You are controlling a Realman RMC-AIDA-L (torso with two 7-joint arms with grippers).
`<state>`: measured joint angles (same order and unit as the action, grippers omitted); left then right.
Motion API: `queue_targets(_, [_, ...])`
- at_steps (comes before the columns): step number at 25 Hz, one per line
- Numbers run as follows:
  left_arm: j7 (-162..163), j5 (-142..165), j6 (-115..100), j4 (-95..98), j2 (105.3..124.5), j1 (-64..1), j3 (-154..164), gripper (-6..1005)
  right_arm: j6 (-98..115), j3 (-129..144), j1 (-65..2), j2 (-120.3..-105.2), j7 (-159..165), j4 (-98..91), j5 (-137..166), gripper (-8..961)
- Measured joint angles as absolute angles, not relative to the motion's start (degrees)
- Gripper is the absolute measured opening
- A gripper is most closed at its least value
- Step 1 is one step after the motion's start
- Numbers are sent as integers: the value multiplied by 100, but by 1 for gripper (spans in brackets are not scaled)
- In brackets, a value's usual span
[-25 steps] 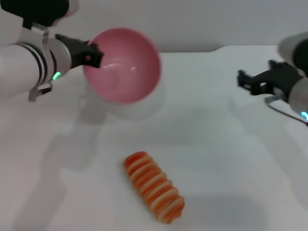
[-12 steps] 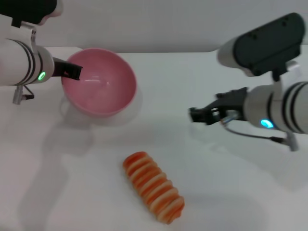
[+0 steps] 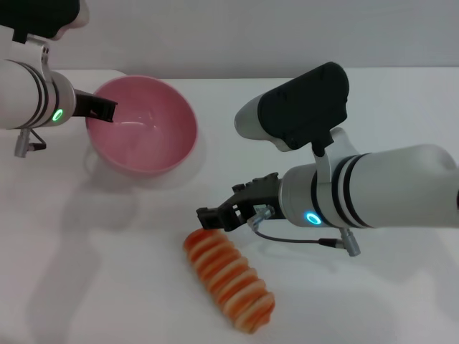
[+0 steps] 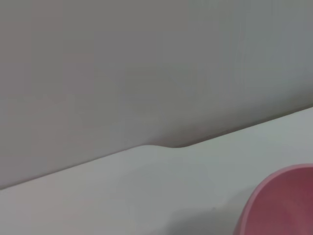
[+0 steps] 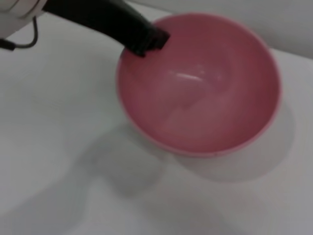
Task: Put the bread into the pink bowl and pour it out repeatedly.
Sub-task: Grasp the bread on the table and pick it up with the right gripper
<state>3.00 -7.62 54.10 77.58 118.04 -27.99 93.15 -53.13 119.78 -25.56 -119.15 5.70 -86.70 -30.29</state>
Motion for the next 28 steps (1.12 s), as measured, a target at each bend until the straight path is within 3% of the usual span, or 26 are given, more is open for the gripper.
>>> queue_targets(7, [301,-730,5377,7708,11804,-2856,9350,41,-5062,12124,-2573,-11935,587,-8327,-3199,731])
queue_targets(28, [308,-711,5277,7699,11813,-2884,9378,41,-4084,12590,-3566,-11945,-63,-6222,-4863,730])
